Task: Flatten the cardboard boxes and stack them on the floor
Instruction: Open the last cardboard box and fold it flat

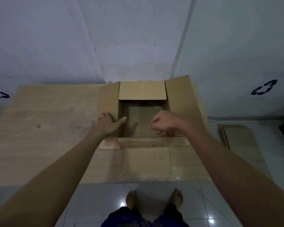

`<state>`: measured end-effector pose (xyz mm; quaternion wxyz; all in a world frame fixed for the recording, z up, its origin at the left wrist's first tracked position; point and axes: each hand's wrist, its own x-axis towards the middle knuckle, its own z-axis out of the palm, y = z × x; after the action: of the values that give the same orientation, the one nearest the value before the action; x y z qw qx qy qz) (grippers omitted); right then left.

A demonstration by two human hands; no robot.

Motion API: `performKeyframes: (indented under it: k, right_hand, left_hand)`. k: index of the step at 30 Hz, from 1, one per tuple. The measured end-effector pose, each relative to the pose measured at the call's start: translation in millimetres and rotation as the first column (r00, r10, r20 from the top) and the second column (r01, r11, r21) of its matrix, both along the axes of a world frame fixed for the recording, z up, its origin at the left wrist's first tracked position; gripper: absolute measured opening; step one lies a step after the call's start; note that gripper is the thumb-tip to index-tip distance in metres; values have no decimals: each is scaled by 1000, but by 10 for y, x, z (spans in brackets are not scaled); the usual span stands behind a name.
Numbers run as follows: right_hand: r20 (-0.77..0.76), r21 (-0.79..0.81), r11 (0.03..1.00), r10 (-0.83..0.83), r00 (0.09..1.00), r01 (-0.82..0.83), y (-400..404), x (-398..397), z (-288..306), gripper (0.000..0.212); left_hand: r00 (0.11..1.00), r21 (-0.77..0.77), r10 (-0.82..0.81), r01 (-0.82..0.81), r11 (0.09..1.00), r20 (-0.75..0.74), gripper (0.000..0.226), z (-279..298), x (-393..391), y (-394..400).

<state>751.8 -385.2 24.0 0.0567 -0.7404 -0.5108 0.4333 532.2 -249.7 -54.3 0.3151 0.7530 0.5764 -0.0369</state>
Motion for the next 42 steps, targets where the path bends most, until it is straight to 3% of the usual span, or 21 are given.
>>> performKeyframes:
  k: [3, 5, 8, 11, 14, 17, 19, 23, 25, 27, 31, 33, 38, 42]
  right_hand:
    - [-63, -32, 999, -2, 998, 0, -291, -157, -392, 43]
    - [-3, 37, 998, -57, 998, 57, -470, -229, -678, 52]
    - [100, 228, 965, -158, 982, 132, -605, -303, -972, 48]
    - [124, 273, 956, -147, 981, 109, -539, -303, -977, 39]
    - [121, 264, 962, -106, 987, 71, -430, -200, -879, 53]
    - [91, 380, 916, -177, 980, 130, -309, -23, -801, 60]
    - [111, 475, 865, -242, 964, 163, -166, 154, -796, 53]
    - [333, 495, 849, -383, 862, 186, 93, 565, -809, 66]
    - [373, 451, 866, -403, 835, 217, 165, 750, -862, 78]
    - [343, 411, 880, -391, 854, 238, 254, 875, -919, 90]
    - [222, 397, 872, -395, 891, 287, 447, 987, -1016, 95]
    - [195, 402, 870, -384, 902, 284, 473, 1010, -1096, 92]
    - [61, 380, 862, -384, 921, 335, 409, 1039, -1362, 90]
    - [-67, 340, 839, -428, 901, 424, 442, 1066, -1433, 74]
  left_hand:
    - [994, -45, -57, 53, 998, -98, 78, -83, 62, -18]
    - [992, -108, -79, 69, 992, -96, 76, -130, 76, -20]
    - [996, -156, -87, 82, 984, -27, 68, -230, 79, -23]
    - [995, -118, -83, 77, 990, -50, 65, -269, 122, -36]
    - [990, 115, -65, 80, 990, -126, 73, -277, 157, -63]
    - [972, 416, -170, 225, 881, -165, 74, -276, 262, -149]
    - [948, 482, -251, 316, 817, -196, 69, -253, 420, -207]
    - [919, 322, -356, 393, 861, -168, 64, -262, 863, -287]
    - [905, 227, -393, 422, 878, -160, 70, -321, 1064, -252]
    - [901, 217, -402, 430, 876, -162, 80, -348, 1228, -191]
    - [928, 484, -358, 362, 797, -106, 85, -231, 1508, 28]
    - [930, 514, -344, 358, 780, -126, 85, -160, 1675, 254]
    - [933, 358, -291, 352, 865, -214, 74, -118, 2115, 819]
    - [955, 153, -247, 273, 950, -166, 58, -235, 2345, 963]
